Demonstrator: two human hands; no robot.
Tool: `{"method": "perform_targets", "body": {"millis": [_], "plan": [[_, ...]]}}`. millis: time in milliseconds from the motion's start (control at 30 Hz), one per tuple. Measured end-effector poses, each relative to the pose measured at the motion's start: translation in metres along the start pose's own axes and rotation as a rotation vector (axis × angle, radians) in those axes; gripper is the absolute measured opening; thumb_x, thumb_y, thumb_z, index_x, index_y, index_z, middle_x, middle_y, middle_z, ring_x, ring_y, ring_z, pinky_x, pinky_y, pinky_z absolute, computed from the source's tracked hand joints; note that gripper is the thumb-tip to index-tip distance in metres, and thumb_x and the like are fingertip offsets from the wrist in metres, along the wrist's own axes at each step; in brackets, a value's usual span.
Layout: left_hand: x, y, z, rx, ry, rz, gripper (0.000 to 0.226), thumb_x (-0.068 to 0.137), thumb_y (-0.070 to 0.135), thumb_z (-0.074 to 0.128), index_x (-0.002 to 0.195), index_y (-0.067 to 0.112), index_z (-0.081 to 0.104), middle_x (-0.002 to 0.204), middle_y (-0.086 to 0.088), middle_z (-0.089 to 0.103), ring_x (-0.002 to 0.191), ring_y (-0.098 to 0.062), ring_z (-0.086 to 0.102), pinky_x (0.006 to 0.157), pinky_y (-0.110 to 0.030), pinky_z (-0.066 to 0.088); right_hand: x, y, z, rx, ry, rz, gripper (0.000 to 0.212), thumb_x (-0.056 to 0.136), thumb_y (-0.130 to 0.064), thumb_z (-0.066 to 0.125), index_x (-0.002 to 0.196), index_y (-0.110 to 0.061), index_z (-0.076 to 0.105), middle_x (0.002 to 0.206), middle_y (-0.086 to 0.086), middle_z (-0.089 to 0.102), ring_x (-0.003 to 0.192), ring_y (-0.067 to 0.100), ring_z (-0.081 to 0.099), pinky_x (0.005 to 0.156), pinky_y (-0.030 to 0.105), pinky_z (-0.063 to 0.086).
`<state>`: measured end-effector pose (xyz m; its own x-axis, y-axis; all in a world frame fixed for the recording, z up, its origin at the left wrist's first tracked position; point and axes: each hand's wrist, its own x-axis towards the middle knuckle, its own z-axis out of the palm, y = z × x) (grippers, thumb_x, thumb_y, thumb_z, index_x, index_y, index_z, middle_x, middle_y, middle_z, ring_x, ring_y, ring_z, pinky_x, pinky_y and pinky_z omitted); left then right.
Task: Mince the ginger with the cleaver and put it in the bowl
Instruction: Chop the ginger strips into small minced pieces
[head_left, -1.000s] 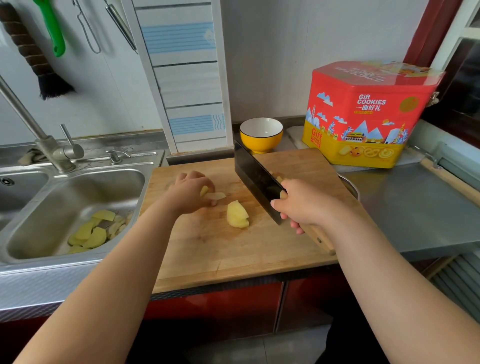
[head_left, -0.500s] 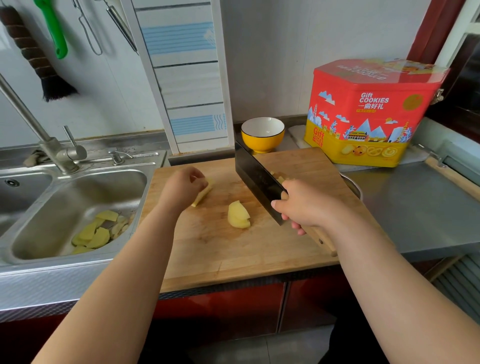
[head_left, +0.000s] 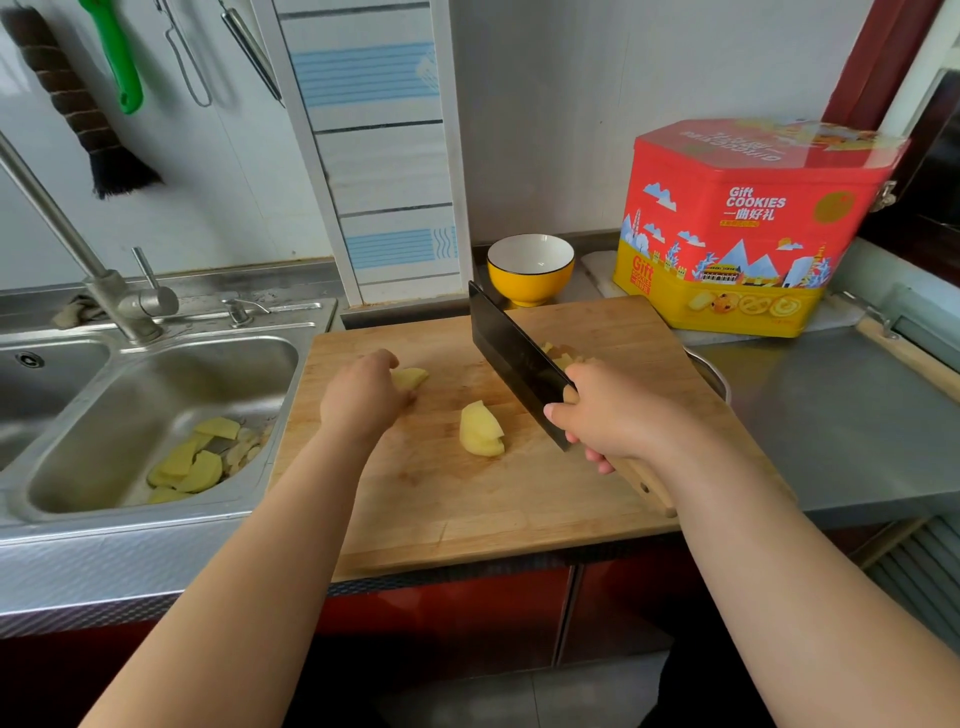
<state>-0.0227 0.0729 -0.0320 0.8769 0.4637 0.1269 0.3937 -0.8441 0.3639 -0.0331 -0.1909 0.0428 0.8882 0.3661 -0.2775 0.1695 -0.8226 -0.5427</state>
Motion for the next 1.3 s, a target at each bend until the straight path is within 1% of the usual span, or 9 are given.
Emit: {"method": "perform_targets", "body": {"millis": [133,233,300,400,600,800,933,1133,1300], "plan": [[-0.001,0.001,-0.003,0.003,0.026,0.008,0.043,0.087,0.032,0.067,0.125,0.019,0.051,0.114,-0.002,0.064,0.089,-0.02,0.057,0.062,-0.033,0.045,0.0,-0.002,0.002,-0.021,0.001,-0.003,0.052,0.102,-0.027,0.048,0.149,-0.014,0.031,0.098,0.006,0.063,0.068,0.017,0.064,0.068,0.037,0.062],[-0.013,0.007,-0.006,0.079,0.05,0.21,0.052,0.085,0.038,0.067,0.131,0.024,0.047,0.135,-0.002,0.05,0.121,-0.025,0.047,0.095,-0.041,0.045,-0.001,-0.003,0.002,-0.021,0.003,0.0,0.052,0.102,-0.027,0.048,0.15,-0.014,0.031,0.098,0.007,0.063,0.068,0.017,0.064,0.069,0.038,0.062],[-0.026,0.015,-0.01,-0.078,-0.101,0.378,0.062,0.077,0.043,0.073,0.132,0.03,0.047,0.139,0.004,0.042,0.125,-0.021,0.044,0.102,-0.04,0.042,0.0,-0.003,0.001,-0.016,0.0,0.011,0.053,0.102,-0.027,0.047,0.15,-0.013,0.029,0.099,0.008,0.065,0.069,0.017,0.064,0.07,0.037,0.062],[-0.041,0.022,-0.008,-0.277,-0.411,0.428,0.081,0.067,0.042,0.082,0.136,0.038,0.04,0.139,0.009,0.034,0.114,-0.013,0.05,0.096,-0.034,0.049,-0.001,-0.004,-0.001,0.003,-0.014,0.017,0.055,0.103,-0.028,0.047,0.151,-0.012,0.027,0.098,0.009,0.066,0.067,0.017,0.064,0.068,0.036,0.062],[-0.058,0.028,0.01,-0.251,-0.148,0.458,0.065,0.071,0.04,0.081,0.125,0.037,0.046,0.126,0.011,0.039,0.096,-0.008,0.054,0.08,-0.027,0.052,-0.01,-0.008,-0.001,0.061,-0.132,-0.065,0.055,0.102,-0.026,0.049,0.152,-0.015,0.028,0.091,0.004,0.065,0.057,0.011,0.057,0.048,0.025,0.051],[-0.078,0.035,0.025,-0.264,0.029,0.373,0.045,0.072,0.039,0.079,0.106,0.027,0.052,0.109,0.009,0.046,0.087,-0.012,0.056,0.074,-0.031,0.051,-0.01,-0.009,-0.004,0.018,-0.167,-0.099,0.06,0.102,-0.026,0.048,0.155,-0.017,0.021,0.09,0.003,0.063,0.056,0.01,0.054,0.048,0.025,0.05],[-0.071,0.031,0.025,-0.227,0.005,0.432,0.039,0.072,0.042,0.078,0.097,0.027,0.053,0.118,0.006,0.044,0.091,-0.013,0.051,0.078,-0.028,0.048,-0.011,-0.009,-0.006,-0.018,-0.172,-0.099,0.052,0.102,-0.024,0.047,0.15,-0.014,0.029,0.089,0.005,0.063,0.055,0.011,0.054,0.046,0.024,0.048],[-0.063,0.029,0.022,-0.328,-0.102,0.461,0.041,0.068,0.042,0.081,0.092,0.03,0.051,0.112,0.007,0.043,0.084,-0.011,0.048,0.077,-0.028,0.047,-0.011,-0.012,-0.005,-0.043,-0.188,-0.111,0.012,0.1,-0.018,0.046,0.107,-0.008,0.051,0.084,0.01,0.058,0.052,0.014,0.051,0.045,0.026,0.049],[-0.066,0.032,0.027,-0.355,-0.065,0.424,0.043,0.066,0.046,0.081,0.092,0.034,0.049,0.109,0.007,0.043,0.087,-0.011,0.048,0.077,-0.026,0.045,-0.003,-0.006,-0.015,0.015,-0.227,-0.083,0.02,0.1,-0.019,0.049,0.118,-0.012,0.048,0.084,0.009,0.064,0.053,0.015,0.056,0.05,0.029,0.053]]}}
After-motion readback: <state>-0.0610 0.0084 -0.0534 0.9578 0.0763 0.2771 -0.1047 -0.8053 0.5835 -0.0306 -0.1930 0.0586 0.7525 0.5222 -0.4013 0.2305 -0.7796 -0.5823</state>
